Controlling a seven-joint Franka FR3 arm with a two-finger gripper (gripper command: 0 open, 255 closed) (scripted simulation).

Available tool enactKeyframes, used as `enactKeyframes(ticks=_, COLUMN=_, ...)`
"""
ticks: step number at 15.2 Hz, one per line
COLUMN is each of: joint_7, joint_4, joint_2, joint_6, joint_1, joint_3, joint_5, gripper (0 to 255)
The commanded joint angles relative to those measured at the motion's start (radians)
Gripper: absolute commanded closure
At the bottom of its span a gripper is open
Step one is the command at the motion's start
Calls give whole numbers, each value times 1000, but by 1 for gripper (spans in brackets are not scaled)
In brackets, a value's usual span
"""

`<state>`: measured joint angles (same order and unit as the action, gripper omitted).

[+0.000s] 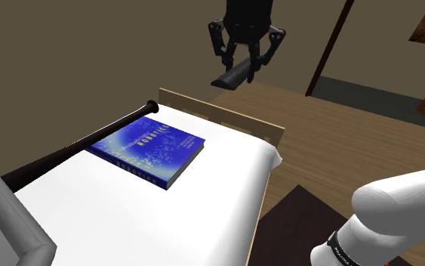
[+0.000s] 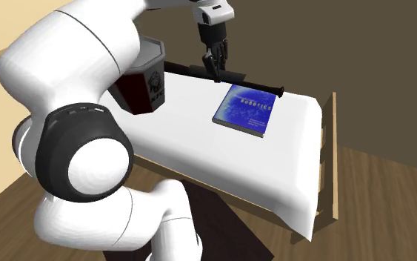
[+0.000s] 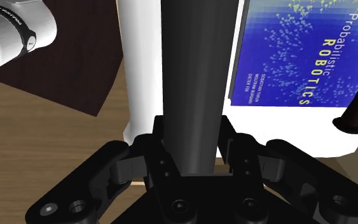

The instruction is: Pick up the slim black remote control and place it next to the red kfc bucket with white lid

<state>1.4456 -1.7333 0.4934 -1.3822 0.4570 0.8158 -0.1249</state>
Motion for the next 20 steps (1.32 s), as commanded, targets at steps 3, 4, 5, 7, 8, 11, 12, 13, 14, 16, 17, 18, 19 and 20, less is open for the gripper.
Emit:
enactKeyframes(ticks=3, joint_7=128, joint_4=107, joint_2=-91, joint_6=20, joint_1=47, joint_3=157, joint_5=20, gripper=255)
enactKeyframes(ticks=4, joint_7=166, joint_4=141, joint_2=-124, joint_6=26, joint_1=67, joint_3=211, joint_5=34, gripper=255)
enactKeyframes(ticks=5, joint_7=207, joint_4=177, joint_2=-161, joint_6=33, joint_1=92, joint_3=274, joint_5=53, gripper=255)
enactKeyframes(ticks=7, joint_7=305, joint_4=255, joint_2=-256, joint_6=51, joint_1=169, joint_3=447, joint_5=116, gripper=255)
enactKeyframes(ticks=8, joint_7=369, joint_4=298, joint_2=-324, joint_6=63, joint_1=251, joint_3=597, joint_5=170, gripper=255)
enactKeyframes(ticks=11, joint_7=341, joint_4=447, joint_2=-203, joint_6=108, joint_1=695, joint_3=978, joint_5=54, gripper=255)
enactKeyframes(ticks=12, joint_7=321, joint_4=506, joint_2=-139, joint_6=131, joint_1=770, joint_3=1008, joint_5=-6, gripper=255)
enactKeyframes(ticks=13, joint_7=312, joint_4=571, joint_2=-86, joint_6=157, joint_1=843, joint_3=1045, joint_5=-55, gripper=255)
enactKeyframes(ticks=14, joint_7=308, joint_4=644, joint_2=-36, joint_6=187, joint_1=914, joint_3=1080, joint_5=-102, gripper=255)
enactKeyframes(ticks=16, joint_7=311, joint_4=760, joint_2=33, joint_6=237, joint_1=1015, joint_3=1129, joint_5=-165, gripper=255)
enactKeyframes(ticks=17, joint_7=314, joint_4=723, joint_2=22, joint_6=213, joint_1=989, joint_3=1121, joint_5=-154, gripper=255)
enactKeyframes(ticks=18, joint_7=318, joint_4=688, joint_2=13, joint_6=191, joint_1=965, joint_3=1113, joint_5=-144, gripper=255)
enactKeyframes(ticks=19, joint_7=321, joint_4=655, joint_2=4, joint_6=170, joint_1=942, joint_3=1106, joint_5=-136, gripper=255)
enactKeyframes(ticks=20, joint_7=324, joint_4=624, joint_2=-4, joint_6=150, joint_1=921, joint_3=1099, joint_5=-128, gripper=255)
